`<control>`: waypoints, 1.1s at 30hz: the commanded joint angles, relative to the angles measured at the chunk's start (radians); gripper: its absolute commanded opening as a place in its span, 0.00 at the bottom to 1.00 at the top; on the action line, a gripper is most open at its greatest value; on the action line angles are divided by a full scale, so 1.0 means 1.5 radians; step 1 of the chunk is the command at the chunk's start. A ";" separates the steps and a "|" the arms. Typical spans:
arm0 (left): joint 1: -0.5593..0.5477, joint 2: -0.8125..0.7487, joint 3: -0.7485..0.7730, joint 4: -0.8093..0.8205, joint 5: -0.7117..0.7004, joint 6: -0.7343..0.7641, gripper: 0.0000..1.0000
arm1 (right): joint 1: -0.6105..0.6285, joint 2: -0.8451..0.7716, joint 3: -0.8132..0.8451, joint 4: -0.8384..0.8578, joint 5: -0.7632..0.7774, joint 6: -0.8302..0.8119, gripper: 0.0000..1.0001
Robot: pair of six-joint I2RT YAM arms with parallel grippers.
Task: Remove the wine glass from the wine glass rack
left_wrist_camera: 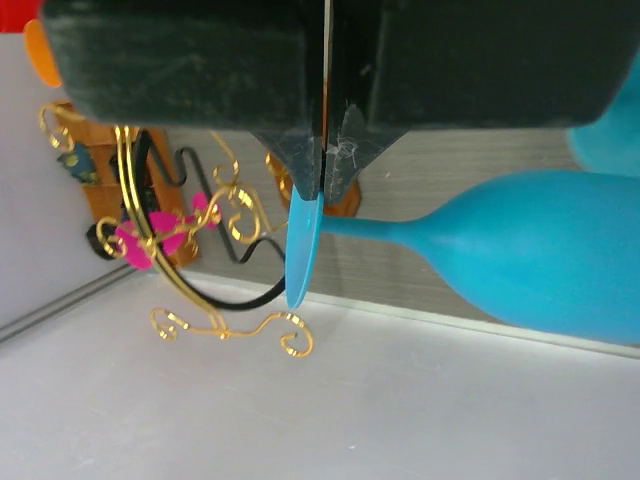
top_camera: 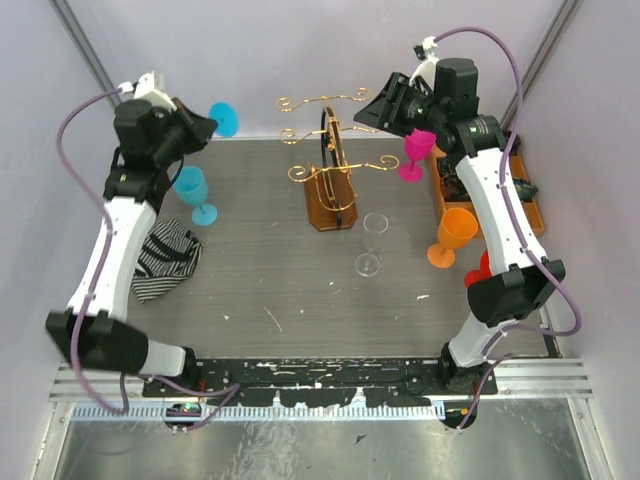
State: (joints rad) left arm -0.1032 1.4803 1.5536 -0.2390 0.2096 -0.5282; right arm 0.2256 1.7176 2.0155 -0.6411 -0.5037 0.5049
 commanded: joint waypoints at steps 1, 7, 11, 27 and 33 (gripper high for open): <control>-0.028 -0.155 -0.110 -0.038 -0.077 0.098 0.00 | -0.003 -0.071 -0.032 0.069 -0.014 0.009 0.49; -0.142 -0.331 -0.173 -0.185 -0.198 0.170 0.00 | -0.001 -0.094 -0.056 0.092 -0.023 0.018 0.49; -0.241 -0.372 -0.182 -0.314 -0.318 0.206 0.00 | -0.002 -0.106 -0.047 0.079 -0.015 0.007 0.49; -0.713 -0.026 -0.176 -0.593 -0.924 0.224 0.00 | -0.001 -0.112 -0.003 0.004 0.033 -0.035 0.49; -0.735 0.067 -0.195 -0.642 -0.961 0.140 0.00 | -0.002 -0.120 0.004 -0.016 0.048 -0.051 0.50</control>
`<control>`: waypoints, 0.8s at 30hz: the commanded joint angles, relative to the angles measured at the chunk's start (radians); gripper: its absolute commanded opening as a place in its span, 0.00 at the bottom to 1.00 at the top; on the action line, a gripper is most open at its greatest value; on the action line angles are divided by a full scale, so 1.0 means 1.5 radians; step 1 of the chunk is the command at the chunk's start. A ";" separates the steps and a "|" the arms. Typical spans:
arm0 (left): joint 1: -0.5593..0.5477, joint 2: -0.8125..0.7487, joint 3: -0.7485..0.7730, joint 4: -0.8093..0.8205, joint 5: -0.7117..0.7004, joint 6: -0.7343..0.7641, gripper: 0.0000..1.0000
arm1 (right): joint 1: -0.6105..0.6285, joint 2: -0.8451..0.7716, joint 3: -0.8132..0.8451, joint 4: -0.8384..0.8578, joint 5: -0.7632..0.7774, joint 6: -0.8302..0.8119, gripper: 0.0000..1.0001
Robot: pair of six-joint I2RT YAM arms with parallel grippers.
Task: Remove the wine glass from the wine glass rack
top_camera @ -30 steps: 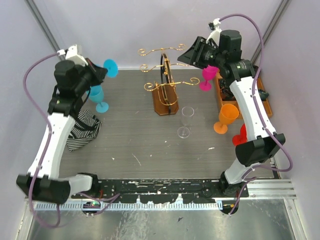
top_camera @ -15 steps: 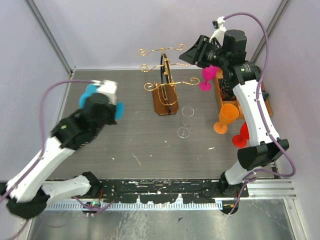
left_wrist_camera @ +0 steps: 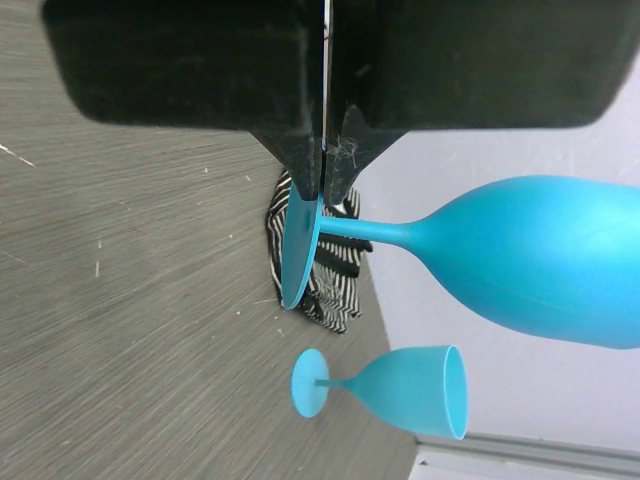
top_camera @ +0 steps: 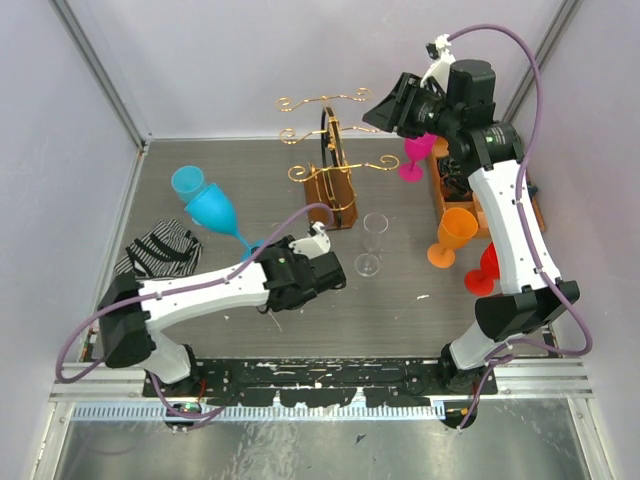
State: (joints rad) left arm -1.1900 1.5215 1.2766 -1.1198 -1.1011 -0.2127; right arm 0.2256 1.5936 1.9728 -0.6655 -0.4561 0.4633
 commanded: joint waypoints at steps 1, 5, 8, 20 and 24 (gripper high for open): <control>-0.013 0.055 -0.012 -0.063 -0.086 -0.086 0.00 | -0.002 -0.038 0.033 -0.002 0.017 -0.024 0.51; -0.028 0.121 -0.013 -0.099 -0.083 -0.178 0.00 | -0.002 -0.042 0.037 -0.005 0.025 -0.029 0.51; -0.041 0.176 -0.007 -0.111 -0.077 -0.214 0.00 | -0.003 -0.041 0.041 -0.007 0.026 -0.031 0.52; -0.070 0.387 0.032 -0.161 -0.081 -0.402 0.00 | -0.002 -0.042 0.050 -0.015 0.025 -0.028 0.52; -0.071 0.384 0.018 -0.093 -0.082 -0.359 0.00 | -0.003 -0.042 0.052 -0.018 0.026 -0.028 0.52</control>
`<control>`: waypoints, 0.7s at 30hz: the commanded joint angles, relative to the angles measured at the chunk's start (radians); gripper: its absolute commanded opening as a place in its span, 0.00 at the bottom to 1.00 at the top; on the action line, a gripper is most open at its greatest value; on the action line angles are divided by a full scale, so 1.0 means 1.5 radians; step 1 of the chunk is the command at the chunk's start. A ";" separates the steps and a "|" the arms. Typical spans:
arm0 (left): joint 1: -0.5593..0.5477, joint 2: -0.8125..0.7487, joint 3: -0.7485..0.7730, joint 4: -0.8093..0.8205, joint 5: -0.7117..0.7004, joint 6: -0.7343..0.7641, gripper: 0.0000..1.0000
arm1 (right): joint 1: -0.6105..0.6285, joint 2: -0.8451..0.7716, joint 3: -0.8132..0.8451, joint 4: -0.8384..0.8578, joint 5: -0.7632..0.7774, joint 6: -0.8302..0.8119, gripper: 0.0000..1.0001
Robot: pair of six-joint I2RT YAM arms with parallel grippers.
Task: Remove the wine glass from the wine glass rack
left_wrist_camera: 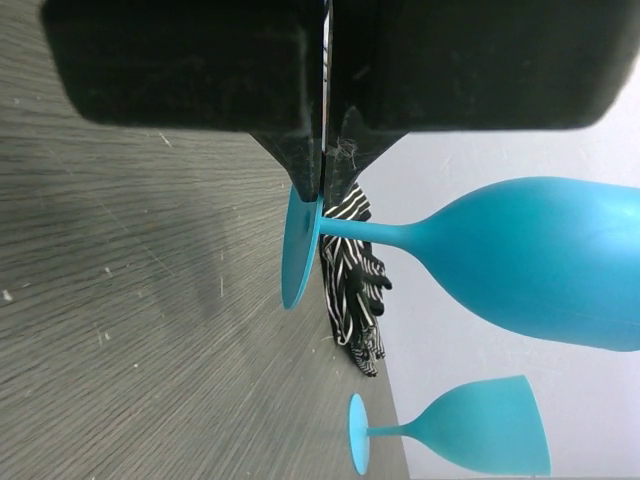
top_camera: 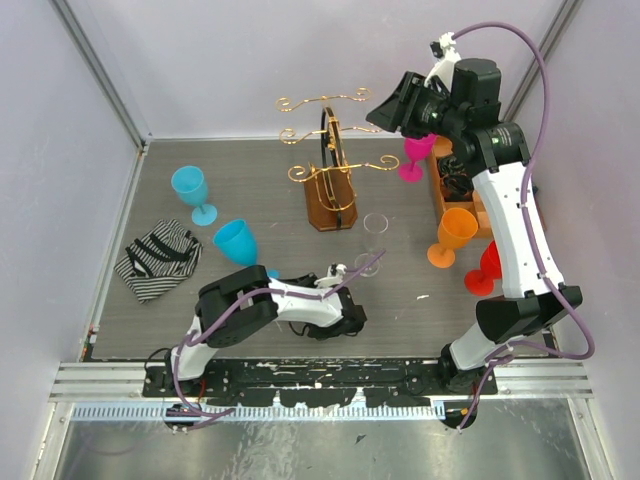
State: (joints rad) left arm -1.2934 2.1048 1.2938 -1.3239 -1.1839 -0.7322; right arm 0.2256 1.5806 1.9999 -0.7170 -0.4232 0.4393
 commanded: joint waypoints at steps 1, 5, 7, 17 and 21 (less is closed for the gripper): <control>-0.002 0.001 0.014 0.038 -0.038 -0.017 0.00 | -0.003 -0.031 0.034 0.017 0.003 -0.010 0.52; -0.001 0.013 0.045 0.065 -0.024 0.011 0.00 | -0.003 -0.030 0.034 0.020 -0.002 -0.004 0.52; -0.002 0.008 0.048 0.097 0.010 0.034 0.00 | -0.002 -0.033 0.034 0.019 0.001 -0.005 0.52; -0.002 0.097 0.077 0.075 -0.005 -0.037 0.00 | -0.003 -0.032 0.036 0.014 0.004 -0.007 0.52; -0.002 0.125 0.072 0.114 0.029 -0.037 0.00 | -0.002 -0.033 0.034 0.014 0.006 -0.007 0.52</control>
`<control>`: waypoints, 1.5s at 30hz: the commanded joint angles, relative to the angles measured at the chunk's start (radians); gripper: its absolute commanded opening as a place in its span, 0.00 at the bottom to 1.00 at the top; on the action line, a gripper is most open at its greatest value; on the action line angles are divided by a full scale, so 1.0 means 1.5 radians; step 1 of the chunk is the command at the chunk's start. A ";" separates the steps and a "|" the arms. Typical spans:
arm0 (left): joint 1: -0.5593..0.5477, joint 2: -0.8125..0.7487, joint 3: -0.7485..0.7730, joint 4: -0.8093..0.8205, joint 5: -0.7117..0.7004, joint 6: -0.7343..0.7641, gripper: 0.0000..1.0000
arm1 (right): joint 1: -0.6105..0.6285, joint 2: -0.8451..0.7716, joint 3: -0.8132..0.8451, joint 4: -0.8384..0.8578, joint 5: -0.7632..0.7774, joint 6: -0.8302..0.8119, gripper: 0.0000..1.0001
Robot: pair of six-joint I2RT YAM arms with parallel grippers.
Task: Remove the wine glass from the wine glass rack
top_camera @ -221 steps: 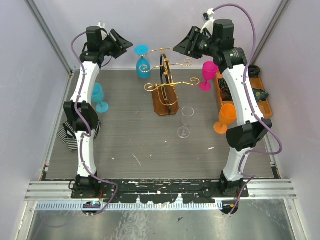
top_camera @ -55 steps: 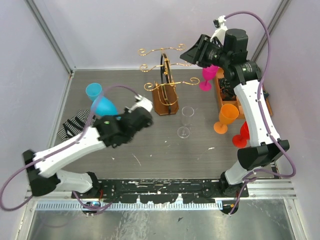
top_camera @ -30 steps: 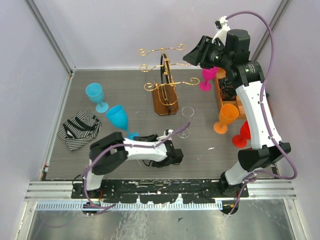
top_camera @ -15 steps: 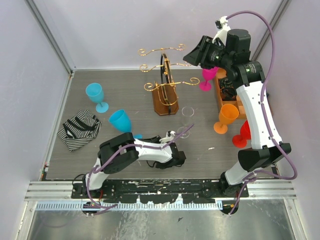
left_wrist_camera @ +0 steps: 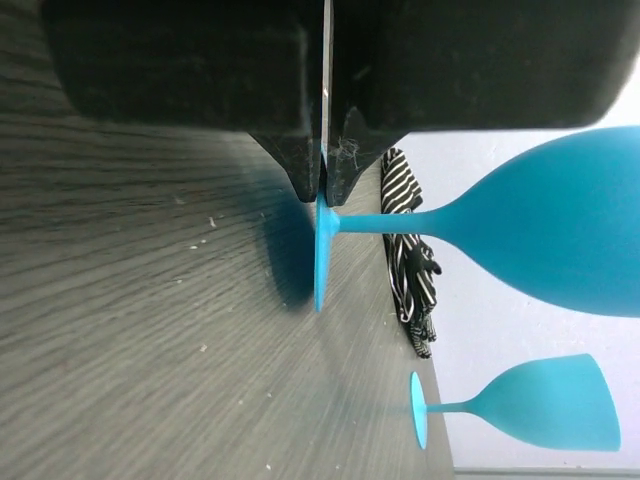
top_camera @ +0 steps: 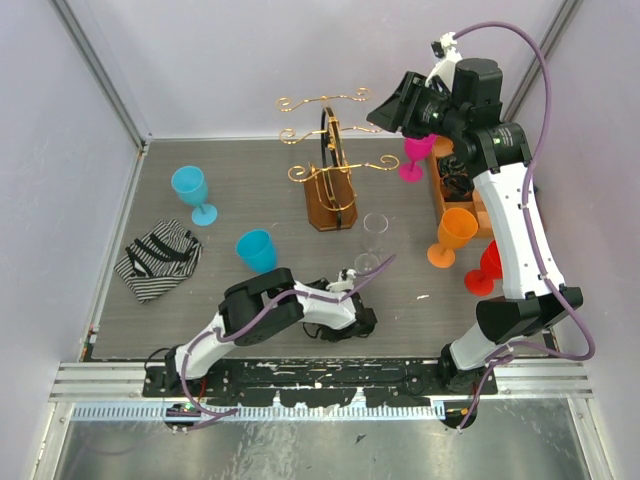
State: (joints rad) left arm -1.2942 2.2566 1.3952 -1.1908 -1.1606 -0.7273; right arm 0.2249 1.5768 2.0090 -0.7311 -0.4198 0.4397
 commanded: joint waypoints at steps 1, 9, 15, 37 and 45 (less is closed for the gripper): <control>-0.001 0.024 -0.002 0.039 0.023 -0.039 0.00 | -0.002 -0.031 0.029 0.022 0.005 -0.008 0.52; -0.003 -0.011 -0.055 0.140 0.080 -0.023 0.23 | -0.003 -0.020 0.043 0.015 0.005 -0.006 0.52; -0.013 -0.027 -0.082 0.203 0.117 0.009 0.48 | -0.002 -0.005 0.050 -0.005 0.010 -0.005 0.53; -0.130 -0.274 -0.116 0.360 0.426 0.172 0.84 | -0.002 -0.017 0.029 -0.008 0.027 -0.013 0.58; -0.134 -0.555 -0.015 0.273 0.469 0.226 0.95 | -0.002 0.012 0.055 -0.030 0.044 -0.006 0.58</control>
State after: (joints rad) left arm -1.4994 1.6108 1.2510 -0.7517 -0.5022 -0.4358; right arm 0.2249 1.5784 2.0392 -0.7891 -0.3752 0.4393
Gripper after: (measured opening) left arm 0.933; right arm 0.578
